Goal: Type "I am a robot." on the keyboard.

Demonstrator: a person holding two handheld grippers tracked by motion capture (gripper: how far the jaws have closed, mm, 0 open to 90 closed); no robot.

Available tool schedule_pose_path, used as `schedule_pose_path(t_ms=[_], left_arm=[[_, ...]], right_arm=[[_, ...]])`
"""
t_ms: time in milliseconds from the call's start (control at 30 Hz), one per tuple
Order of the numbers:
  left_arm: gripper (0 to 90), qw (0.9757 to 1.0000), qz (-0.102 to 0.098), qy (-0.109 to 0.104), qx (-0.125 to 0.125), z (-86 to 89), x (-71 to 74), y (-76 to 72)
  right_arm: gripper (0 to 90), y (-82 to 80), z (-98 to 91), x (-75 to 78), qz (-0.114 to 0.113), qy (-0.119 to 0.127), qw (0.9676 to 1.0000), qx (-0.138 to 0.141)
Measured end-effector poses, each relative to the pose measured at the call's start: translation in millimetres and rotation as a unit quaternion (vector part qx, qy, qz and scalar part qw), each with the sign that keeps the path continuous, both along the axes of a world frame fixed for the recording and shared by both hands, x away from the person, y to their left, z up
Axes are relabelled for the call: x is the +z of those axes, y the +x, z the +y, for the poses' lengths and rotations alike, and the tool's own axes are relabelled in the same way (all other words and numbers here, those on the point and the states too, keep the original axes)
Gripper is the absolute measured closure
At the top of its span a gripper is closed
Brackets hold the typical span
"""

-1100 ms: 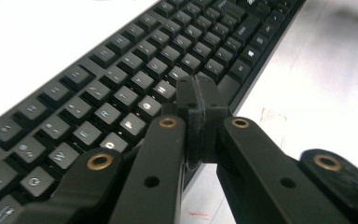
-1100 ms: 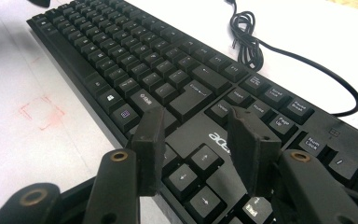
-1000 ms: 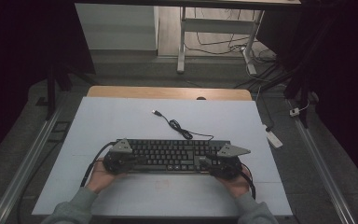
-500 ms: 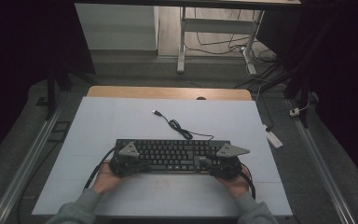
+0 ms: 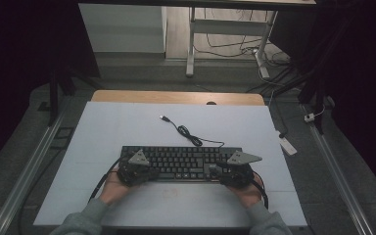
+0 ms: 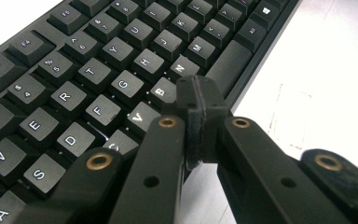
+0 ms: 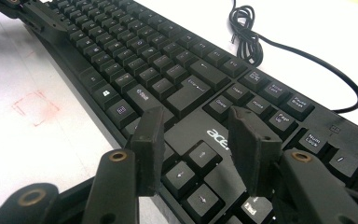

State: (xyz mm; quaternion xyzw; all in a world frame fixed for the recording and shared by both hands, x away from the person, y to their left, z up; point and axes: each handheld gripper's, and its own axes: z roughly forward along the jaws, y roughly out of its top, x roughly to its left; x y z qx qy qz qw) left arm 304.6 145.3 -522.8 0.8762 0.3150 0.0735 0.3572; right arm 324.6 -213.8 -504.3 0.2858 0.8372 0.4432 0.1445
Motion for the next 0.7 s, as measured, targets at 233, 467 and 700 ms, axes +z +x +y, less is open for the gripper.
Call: schedule_pose_path(t_ms=[233, 467, 700], left_arm=[[88.7, 0.9998, -0.015, -0.006, 0.014, 1.7, 2.9, -1.3], [79.2, 0.9970, -0.025, -0.063, 0.037, 19.7, 17.7, -3.7], [50.1, 0.9951, -0.027, -0.066, 0.069, 38.7, 26.4, -9.2]], right_arm=[[56.2, -0.4, 0.2, 0.5, -0.002, -0.003, 1.0000, -0.001], [56.1, -0.1, 0.4, 0.1, -0.001, 0.000, 1.0000, 0.001], [55.1, -0.8, 1.7, -0.2, -0.004, 0.002, 1.0000, 0.003]])
